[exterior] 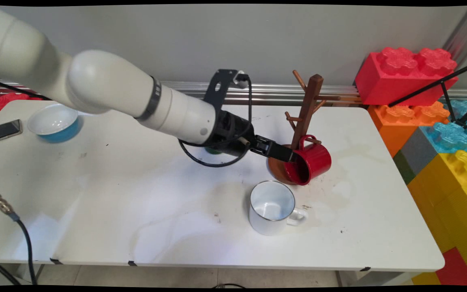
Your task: Pick up the red mug from the rack
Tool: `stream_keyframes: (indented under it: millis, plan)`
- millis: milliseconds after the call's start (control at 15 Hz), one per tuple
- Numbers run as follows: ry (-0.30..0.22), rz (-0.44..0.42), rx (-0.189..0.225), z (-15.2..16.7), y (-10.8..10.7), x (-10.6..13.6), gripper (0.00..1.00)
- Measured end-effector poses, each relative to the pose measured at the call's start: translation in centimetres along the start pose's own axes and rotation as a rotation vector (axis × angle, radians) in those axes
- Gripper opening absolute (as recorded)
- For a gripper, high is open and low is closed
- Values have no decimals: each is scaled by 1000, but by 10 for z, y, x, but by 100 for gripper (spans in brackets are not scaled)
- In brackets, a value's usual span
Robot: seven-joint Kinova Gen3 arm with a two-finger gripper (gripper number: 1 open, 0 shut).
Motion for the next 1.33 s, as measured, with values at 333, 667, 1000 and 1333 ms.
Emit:
stream_keyframes:
  millis: [333,667,1000,1333]
  plan:
    - [14,-52,-5,30,1,-11,100]
    - [30,-85,-12,55,2,-16,100]
    - [39,-104,-18,76,2,-20,100]
    - [46,-124,-26,90,2,-22,100]
